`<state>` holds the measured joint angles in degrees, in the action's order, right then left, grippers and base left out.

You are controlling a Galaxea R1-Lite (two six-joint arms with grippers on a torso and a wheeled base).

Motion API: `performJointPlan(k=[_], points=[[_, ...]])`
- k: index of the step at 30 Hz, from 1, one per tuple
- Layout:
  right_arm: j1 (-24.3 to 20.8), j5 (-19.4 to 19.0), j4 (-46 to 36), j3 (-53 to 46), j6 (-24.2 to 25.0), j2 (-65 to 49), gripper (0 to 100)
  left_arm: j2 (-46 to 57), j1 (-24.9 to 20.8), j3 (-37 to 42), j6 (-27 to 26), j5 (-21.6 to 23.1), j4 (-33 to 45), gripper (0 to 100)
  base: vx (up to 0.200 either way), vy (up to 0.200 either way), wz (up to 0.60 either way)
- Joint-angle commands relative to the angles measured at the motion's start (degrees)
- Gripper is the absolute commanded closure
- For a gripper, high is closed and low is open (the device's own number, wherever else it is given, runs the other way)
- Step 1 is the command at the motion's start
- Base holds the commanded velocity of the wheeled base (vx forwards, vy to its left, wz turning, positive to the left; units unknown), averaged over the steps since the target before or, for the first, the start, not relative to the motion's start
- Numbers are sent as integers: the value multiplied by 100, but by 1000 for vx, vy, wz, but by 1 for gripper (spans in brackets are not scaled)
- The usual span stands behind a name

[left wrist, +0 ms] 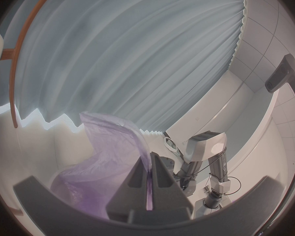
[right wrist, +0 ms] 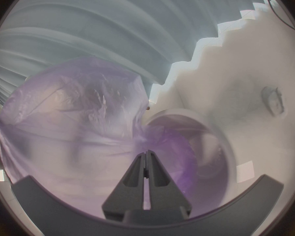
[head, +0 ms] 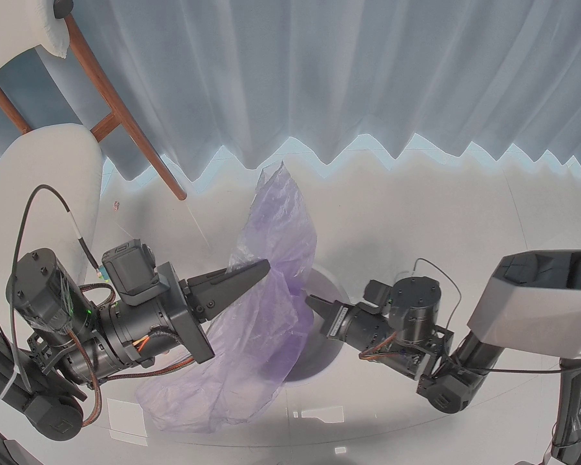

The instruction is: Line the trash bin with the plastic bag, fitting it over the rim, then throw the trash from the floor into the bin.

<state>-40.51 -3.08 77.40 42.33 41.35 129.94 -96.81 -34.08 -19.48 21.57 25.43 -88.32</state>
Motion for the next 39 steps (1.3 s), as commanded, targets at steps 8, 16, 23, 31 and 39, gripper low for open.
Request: performJointPlan(k=[8, 16, 23, 31, 39], points=[[-159, 1, -533, -1807, 22, -1058, 100, -207, 33, -153, 23, -20, -10, 100, 0, 0, 0], [-1275, 537, 65, -1411, -57, 260, 100, -216, 33, -214, 32, -196, -10, 100, 0, 0, 0], [-1882, 765, 452, -682, -83, 1016, 100, -198, 7, -205, 23, -196, -10, 100, 0, 0, 0], [-2242, 915, 777, -128, -101, 1552, 100, -216, -10, -196, 14, -196, -10, 100, 0, 0, 0], [-1609, 1047, 1260, 4, -373, 1279, 100, -216, 7, -188, 14, -205, -10, 100, 0, 0, 0]])
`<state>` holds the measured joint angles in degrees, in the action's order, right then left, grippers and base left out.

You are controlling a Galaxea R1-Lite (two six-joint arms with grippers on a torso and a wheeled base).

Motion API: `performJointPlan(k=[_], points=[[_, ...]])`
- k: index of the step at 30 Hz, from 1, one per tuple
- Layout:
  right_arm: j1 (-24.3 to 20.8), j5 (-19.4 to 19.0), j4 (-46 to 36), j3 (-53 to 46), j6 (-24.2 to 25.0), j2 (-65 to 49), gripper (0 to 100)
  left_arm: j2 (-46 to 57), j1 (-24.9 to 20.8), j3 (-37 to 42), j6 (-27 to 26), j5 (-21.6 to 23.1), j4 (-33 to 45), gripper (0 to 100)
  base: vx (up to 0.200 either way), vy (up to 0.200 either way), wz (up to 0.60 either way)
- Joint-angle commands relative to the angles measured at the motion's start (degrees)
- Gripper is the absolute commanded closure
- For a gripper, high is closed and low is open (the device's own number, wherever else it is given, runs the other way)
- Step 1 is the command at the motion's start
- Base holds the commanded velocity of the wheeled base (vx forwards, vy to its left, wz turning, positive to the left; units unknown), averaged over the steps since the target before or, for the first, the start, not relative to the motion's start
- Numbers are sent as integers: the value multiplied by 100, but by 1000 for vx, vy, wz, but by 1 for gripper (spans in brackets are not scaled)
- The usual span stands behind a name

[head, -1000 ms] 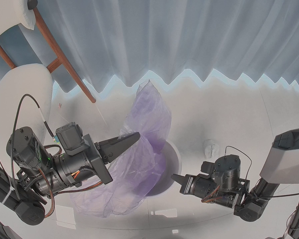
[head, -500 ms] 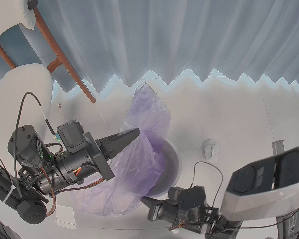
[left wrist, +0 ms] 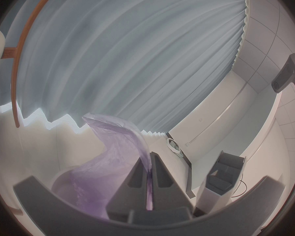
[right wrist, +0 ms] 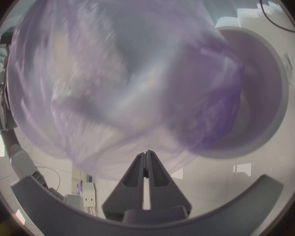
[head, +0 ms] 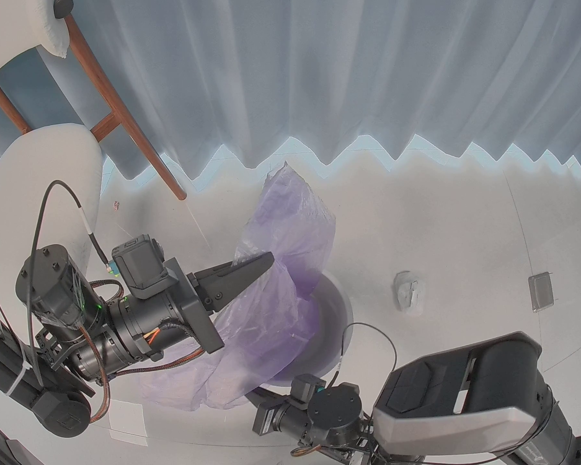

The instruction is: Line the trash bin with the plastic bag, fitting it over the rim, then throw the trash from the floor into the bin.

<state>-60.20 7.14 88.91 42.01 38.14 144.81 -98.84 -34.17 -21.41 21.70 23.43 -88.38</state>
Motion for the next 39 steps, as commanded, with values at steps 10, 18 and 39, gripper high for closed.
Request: performJointPlan(k=[10, 18, 39], points=[[1291, 270, 109, 317, -44, -656, 100, -48, -11, 31, -17, 4, -4, 100, 0, 0, 0], [1291, 270, 101, 264, -44, -489, 100, -144, -11, 58, -34, -5, -4, 100, 0, 0, 0], [113, -1655, -145, -3217, 545, -3882, 100, -390, 358, -241, -122, -401, 427, 100, 0, 0, 0]])
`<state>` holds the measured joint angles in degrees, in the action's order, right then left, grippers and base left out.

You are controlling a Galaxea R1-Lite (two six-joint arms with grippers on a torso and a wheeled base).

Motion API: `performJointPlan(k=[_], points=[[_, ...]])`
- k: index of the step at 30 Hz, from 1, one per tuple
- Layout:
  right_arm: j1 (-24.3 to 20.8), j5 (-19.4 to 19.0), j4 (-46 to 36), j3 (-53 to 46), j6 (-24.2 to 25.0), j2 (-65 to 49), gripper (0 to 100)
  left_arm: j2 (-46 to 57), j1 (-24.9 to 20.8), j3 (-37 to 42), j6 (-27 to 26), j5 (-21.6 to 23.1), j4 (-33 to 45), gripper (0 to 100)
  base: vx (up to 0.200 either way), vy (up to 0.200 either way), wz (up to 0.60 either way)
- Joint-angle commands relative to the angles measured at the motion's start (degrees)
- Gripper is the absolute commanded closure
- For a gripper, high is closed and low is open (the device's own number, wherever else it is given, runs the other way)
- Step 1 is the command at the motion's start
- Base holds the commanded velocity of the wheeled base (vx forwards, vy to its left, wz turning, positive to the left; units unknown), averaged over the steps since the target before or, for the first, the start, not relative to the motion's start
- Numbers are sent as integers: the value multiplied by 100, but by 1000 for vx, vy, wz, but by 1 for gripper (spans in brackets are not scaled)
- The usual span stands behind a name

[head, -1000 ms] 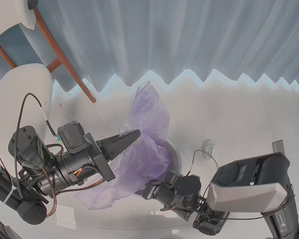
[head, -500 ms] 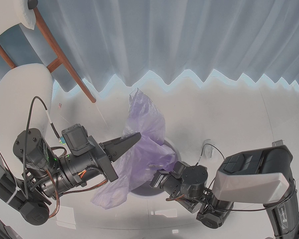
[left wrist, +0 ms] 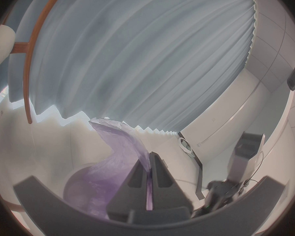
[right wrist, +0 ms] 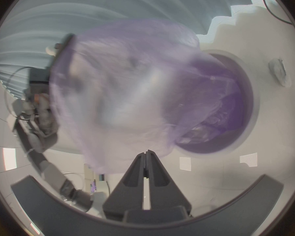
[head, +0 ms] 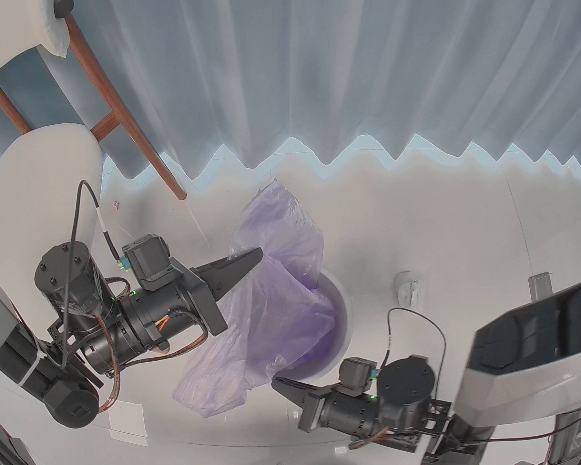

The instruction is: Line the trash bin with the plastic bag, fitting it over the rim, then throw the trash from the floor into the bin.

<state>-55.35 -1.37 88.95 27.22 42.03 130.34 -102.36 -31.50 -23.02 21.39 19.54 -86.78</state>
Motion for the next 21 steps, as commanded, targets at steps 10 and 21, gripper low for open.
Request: performJointPlan(k=[10, 21], points=[[894, -760, -1460, -692, 182, -4386, 100, -143, -93, -142, -760, -188, 478, 100, 0, 0, 0], [1773, -417, -4044, 240, 15, -4588, 100, 340, -330, -2005, -2227, -170, 3387, 100, 0, 0, 0]])
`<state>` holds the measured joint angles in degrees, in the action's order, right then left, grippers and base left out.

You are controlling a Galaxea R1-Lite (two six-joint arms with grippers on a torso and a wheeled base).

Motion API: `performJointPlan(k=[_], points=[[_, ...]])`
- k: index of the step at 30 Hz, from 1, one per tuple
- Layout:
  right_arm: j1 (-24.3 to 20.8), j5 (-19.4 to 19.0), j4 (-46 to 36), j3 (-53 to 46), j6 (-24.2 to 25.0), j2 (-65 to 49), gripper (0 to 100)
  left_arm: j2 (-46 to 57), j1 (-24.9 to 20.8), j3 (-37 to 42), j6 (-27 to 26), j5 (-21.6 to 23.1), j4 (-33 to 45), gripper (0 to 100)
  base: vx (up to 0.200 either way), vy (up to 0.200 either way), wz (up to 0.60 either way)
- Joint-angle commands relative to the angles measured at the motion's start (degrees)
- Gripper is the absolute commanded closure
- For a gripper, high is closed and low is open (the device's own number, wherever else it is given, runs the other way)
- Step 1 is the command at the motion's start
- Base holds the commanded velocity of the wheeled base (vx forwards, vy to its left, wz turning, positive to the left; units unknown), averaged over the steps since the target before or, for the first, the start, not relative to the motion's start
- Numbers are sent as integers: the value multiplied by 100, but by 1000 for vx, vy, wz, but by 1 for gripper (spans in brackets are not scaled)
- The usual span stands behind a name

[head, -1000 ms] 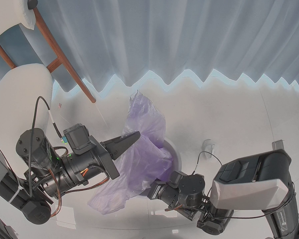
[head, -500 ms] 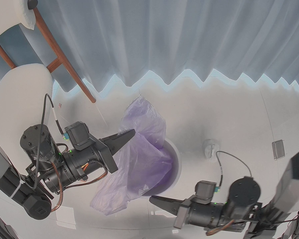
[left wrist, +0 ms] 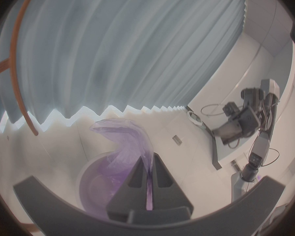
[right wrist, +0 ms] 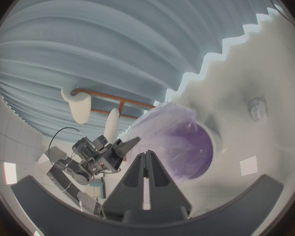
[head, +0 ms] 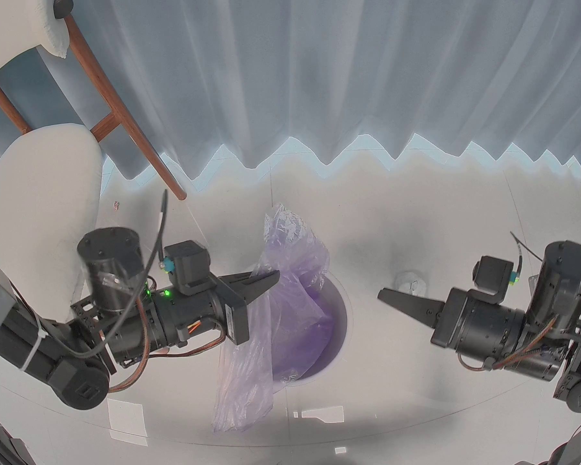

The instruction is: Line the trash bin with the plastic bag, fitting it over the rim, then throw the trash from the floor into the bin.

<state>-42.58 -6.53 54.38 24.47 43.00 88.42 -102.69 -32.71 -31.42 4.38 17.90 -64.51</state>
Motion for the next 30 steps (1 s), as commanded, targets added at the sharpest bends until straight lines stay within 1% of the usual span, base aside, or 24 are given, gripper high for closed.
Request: performJointPlan(k=[1, 2, 3, 4, 5, 6, 7, 8, 9, 10, 11, 12, 13, 16, 17, 22, 23, 24, 25, 26, 27, 30], points=[[488, 100, -587, 515, -90, -387, 100, 399, -227, -1244, -543, -5, 1283, 100, 0, 0, 0], [479, 100, -595, 506, -107, -387, 100, 452, -271, -1464, -675, -5, 1696, 100, 0, 0, 0], [479, 100, -595, 498, -107, -378, 100, 461, -271, -1482, -701, -5, 1740, 100, 0, 0, 0], [479, 100, -595, 454, -107, -387, 100, 540, -289, -1649, -1035, -5, 2259, 100, 0, 0, 0], [479, 100, -595, 454, -107, -387, 100, 540, -289, -1649, -1035, -5, 2259, 100, 0, 0, 0], [470, 100, -578, 401, -116, -387, 100, 724, -245, -1789, -1563, -5, 3050, 100, 0, 0, 0], [470, 100, -578, 392, -151, -387, 100, 821, -236, -1851, -1835, -14, 3498, 100, 0, 0, 0], [470, 100, -578, 392, -178, -387, 100, 865, -236, -1877, -1949, -23, 3700, 100, 0, 0, 0], [470, 82, -569, 383, -221, -387, 100, 988, -236, -1956, -2336, -67, 4280, 100, 0, 0, 0], [470, 82, -569, 383, -221, -387, 100, 988, -236, -1956, -2336, -67, 4280, 100, 0, 0, 0], [470, 73, -587, 401, -213, -369, 100, 1058, -262, -2000, -3013, -172, 4746, 100, 0, 0, 0], [461, 73, -587, 392, -213, -360, 100, 1067, -262, -2009, -3303, -278, 4816, 100, 0, 0, 0], [435, 73, -604, 383, -239, -360, 100, 1076, -271, -2018, -3830, -550, 4860, 100, 0, 0, 0], [171, 100, -595, 304, -257, -378, 100, 1067, -412, -2070, -4586, -990, 4860, 100, 0, 0, 0], [119, 91, -587, 243, -301, -369, 100, 1058, -456, -2053, -4806, -1060, 4860, 100, 0, 0, 0], [-224, 21, -543, -161, -740, -272, 100, 1164, -904, -1649, -6634, -1631, 4843, 100, 0, 0, 0], [-224, 21, -543, -161, -740, -272, 100, 1164, -904, -1649, -6634, -1631, 4843, 100, 0, 0, 0], [-312, 29, -543, -188, -802, -229, 100, 1252, -1115, -1499, -7135, -1842, 4860, 100, 0, 0, 0], [-321, 38, -543, -232, -854, -229, 100, 1278, -1300, -1306, -7363, -2062, 4860, 100, 0, 0, 0], [-321, 38, -543, -232, -854, -229, 100, 1278, -1300, -1306, -7363, -2062, 4860, 100, 0, 0, 0], [-321, 38, -543, -285, -925, -237, 100, 1305, -1590, -919, -7407, -2361, 4816, 100, 0, 0, 0], [-347, 38, -552, -416, -1162, -255, 100, 1313, -1915, -392, -7399, -2765, 4729, 100, 0, 0, 0]])
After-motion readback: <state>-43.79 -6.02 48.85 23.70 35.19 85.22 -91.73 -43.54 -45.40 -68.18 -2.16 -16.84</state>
